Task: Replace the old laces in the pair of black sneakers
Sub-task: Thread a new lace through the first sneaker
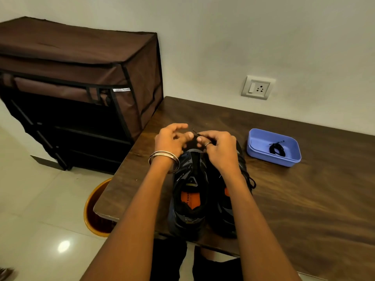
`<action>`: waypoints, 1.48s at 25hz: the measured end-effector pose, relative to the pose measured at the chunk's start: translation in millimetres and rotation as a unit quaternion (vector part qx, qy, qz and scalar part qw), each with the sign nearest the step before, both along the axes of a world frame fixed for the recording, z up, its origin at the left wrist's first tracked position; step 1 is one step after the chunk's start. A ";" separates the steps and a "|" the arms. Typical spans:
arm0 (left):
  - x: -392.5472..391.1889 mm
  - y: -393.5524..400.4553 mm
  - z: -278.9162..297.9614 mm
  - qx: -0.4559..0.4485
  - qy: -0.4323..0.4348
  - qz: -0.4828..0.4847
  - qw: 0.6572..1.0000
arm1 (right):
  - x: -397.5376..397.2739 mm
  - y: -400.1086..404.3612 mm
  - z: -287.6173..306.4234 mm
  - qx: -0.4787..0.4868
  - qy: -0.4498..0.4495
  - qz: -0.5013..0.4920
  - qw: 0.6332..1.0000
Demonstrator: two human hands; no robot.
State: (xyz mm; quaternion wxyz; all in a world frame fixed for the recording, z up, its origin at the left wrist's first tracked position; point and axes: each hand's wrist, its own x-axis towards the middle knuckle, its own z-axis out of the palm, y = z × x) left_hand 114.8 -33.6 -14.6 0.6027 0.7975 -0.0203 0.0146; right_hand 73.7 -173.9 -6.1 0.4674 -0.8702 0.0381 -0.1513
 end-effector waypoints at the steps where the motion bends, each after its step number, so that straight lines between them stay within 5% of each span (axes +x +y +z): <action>1: 1.9 3.8 -4.5 0.006 0.036 0.008 0.999 | -0.4 -2.7 -1.1 0.011 0.002 -0.031 0.999; 5: 1.7 18.6 -19.9 0.155 0.099 -0.035 0.982 | 3.2 2.7 -16.9 -0.070 0.067 -0.024 0.995; 8: -0.7 14.2 -27.7 0.211 0.069 -0.083 0.971 | 4.8 4.3 -23.2 -0.109 0.105 -0.035 0.988; 15: -0.9 6.8 -33.2 0.250 0.036 -0.031 0.967 | 13.4 13.4 -30.6 -0.262 0.144 -0.019 0.954; 23: 2.2 3.8 -40.6 0.252 0.034 0.002 0.967 | 15.6 24.7 -42.9 -0.037 0.178 -0.120 0.976; 29: -4.1 15.0 -14.6 0.287 0.095 -0.111 0.947 | 20.0 30.0 -35.4 0.081 0.235 -0.170 0.954; 37: -12.0 15.7 -21.3 0.135 0.171 -0.075 0.973 | 57.9 24.0 -83.3 0.117 0.309 -0.159 0.930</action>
